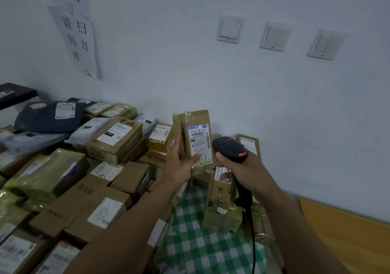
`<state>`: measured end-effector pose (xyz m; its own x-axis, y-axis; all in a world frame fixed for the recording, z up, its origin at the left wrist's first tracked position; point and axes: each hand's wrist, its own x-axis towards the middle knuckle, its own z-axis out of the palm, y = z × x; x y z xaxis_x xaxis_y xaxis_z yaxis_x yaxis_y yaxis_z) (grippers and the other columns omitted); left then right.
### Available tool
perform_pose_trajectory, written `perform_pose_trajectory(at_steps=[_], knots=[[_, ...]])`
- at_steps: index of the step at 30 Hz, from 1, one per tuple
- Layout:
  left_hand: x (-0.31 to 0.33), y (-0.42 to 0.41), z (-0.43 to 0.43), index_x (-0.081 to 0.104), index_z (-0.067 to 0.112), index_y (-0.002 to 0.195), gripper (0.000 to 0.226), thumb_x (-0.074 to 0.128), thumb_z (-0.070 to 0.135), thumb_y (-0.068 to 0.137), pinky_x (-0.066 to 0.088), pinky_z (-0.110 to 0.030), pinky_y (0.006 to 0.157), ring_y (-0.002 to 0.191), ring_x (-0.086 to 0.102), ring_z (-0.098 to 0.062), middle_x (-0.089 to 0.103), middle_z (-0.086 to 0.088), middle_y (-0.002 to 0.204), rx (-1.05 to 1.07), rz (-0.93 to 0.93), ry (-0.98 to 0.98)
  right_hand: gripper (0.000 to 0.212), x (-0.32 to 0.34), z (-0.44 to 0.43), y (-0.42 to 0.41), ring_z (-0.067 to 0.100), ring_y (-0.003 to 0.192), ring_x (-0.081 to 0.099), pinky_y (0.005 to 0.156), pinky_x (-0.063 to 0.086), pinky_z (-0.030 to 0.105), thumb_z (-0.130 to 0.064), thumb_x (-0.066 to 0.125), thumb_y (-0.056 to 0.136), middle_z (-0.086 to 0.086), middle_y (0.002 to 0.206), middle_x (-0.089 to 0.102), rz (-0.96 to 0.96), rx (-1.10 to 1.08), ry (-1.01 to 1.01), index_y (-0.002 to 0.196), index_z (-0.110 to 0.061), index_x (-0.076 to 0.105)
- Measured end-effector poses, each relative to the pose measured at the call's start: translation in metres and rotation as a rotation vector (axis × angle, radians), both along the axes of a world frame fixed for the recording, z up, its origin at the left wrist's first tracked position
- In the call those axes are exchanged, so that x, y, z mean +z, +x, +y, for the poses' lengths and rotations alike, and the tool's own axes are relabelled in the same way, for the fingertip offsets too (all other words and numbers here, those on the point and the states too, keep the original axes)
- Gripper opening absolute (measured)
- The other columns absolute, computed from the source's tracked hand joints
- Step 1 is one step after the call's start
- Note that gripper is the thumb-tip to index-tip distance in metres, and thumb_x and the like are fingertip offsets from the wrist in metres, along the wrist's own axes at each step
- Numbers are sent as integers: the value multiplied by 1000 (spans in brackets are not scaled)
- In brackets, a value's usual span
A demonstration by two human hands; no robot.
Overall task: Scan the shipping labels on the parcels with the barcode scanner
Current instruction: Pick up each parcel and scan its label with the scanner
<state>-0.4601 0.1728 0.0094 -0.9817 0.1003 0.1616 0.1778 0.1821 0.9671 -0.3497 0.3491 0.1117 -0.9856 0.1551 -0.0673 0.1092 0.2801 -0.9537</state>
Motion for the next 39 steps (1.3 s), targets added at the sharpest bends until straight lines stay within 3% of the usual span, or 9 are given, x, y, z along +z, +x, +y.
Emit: perform_pose_trajectory(at_steps=[6,11,19,27,29,31,33,36,39], knots=[[-2,-16,8,3,62,156,113,85,43,80,41,-57,116,142,45,-26,41,-6,156,59,-32,-100,28,12,1,-5,19,74,78,73,63,30,-44,76,91,-4,86,80,-82,119,57,116,-41,66],[4,-14,11,2,52,160,108,81,38,88,35,-46,117,146,34,-24,29,-8,161,72,-59,-149,22,15,0,-11,21,74,77,84,63,43,-44,77,91,2,84,79,-102,120,38,110,-41,67],[2,-12,12,3,46,162,106,80,31,90,35,-45,116,146,33,-25,27,-10,159,86,-60,-145,22,16,0,-12,20,70,73,86,62,46,-43,76,91,7,81,77,-127,119,-10,111,-34,70],[-9,-34,9,11,59,157,108,84,39,80,39,-54,115,141,43,-24,44,-2,152,102,-92,-63,28,11,10,-24,19,69,73,72,58,32,-40,77,91,6,85,78,-137,88,-54,116,-30,70],[-9,-51,4,17,69,150,104,84,35,79,49,-65,103,135,53,-27,52,-2,147,106,-86,24,31,7,19,-34,19,71,74,70,59,31,-42,78,90,4,90,79,-133,42,-58,117,-29,70],[1,-66,0,20,72,147,100,80,18,88,57,-60,94,127,62,-23,61,6,138,101,-74,66,34,1,27,-47,19,71,74,69,57,32,-42,79,89,5,94,79,-129,9,-61,118,-28,69],[10,-82,2,27,60,150,89,76,14,92,59,-52,95,118,66,-14,67,15,127,77,-92,94,33,-6,32,-61,18,70,73,69,56,32,-41,79,90,7,97,78,-144,0,-69,118,-26,69],[13,-106,16,31,47,154,79,75,19,94,58,-46,98,118,66,-13,65,8,139,14,-136,18,31,-21,34,-83,19,72,75,70,58,31,-42,78,90,6,96,78,-194,12,-50,114,-24,70],[0,-131,32,25,44,159,86,75,21,93,56,-41,99,122,64,-15,63,10,139,-36,-190,-123,24,-42,40,-102,19,79,78,77,62,33,-44,79,89,2,96,78,-250,19,-39,106,-31,67]])
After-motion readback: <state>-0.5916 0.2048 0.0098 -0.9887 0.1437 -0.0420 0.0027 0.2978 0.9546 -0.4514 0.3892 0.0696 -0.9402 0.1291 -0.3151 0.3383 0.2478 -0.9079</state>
